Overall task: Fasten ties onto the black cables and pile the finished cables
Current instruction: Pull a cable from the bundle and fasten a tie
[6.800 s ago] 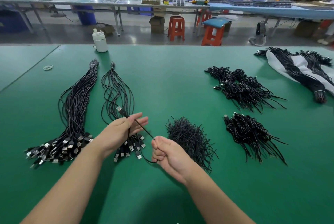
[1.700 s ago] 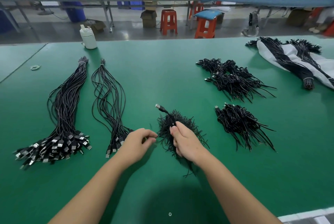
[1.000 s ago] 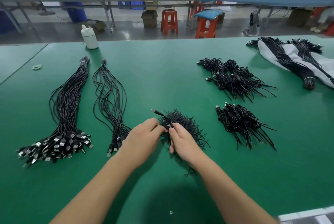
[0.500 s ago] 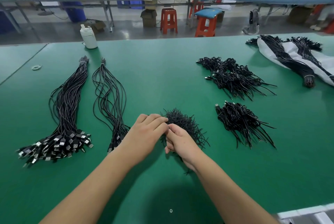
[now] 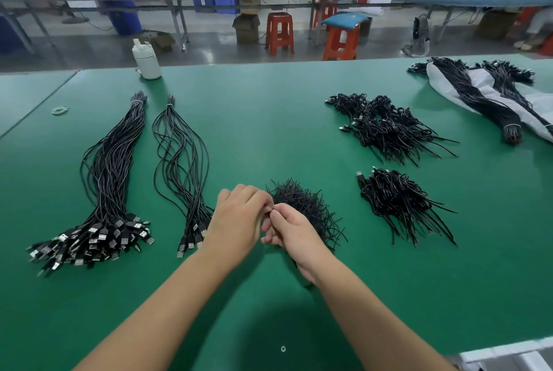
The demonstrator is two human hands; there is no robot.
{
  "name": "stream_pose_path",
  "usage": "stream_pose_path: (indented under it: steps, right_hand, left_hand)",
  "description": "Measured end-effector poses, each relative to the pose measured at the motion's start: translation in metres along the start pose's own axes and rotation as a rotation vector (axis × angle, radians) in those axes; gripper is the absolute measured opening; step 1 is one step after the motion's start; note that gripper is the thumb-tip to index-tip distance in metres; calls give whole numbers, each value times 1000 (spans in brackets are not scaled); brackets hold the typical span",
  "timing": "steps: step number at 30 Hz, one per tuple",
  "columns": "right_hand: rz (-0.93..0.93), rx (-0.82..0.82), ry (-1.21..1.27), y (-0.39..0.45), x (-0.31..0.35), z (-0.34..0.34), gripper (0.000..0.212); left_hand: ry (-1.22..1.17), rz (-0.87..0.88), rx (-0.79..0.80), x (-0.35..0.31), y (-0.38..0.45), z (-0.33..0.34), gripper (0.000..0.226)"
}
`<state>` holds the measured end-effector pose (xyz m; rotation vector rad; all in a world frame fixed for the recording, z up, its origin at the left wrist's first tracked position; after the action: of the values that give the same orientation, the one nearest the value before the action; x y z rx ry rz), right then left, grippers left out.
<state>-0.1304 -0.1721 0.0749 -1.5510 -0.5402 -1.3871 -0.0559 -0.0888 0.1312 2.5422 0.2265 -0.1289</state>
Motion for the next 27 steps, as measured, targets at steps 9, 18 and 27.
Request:
stream_pose_path:
  steps: [9,18,27]
  right_hand:
    - [-184,-193,-269,-2,10,-9,13]
    - [-538,-298,-957,-17,19,-7,20]
    - [-592,-297,-1081,-21,17,-4,21]
  left_hand:
    - [-268,-412,13,14,-1,4,16]
    - [-732,-763,192,34,-11,18,11]
    - [-577,-795,171,35,-18,14,20]
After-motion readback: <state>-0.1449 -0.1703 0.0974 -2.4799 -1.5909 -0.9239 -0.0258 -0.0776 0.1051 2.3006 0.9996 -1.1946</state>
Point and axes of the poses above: each hand's wrist, its own y-axis towards the middle knuckle, its own z-axis out of the palm, x = y × z, the point moved 5 cm from there along y, towards the middle knuckle, and after that the axes turned 10 degrees about z, right-handed, at the moved point
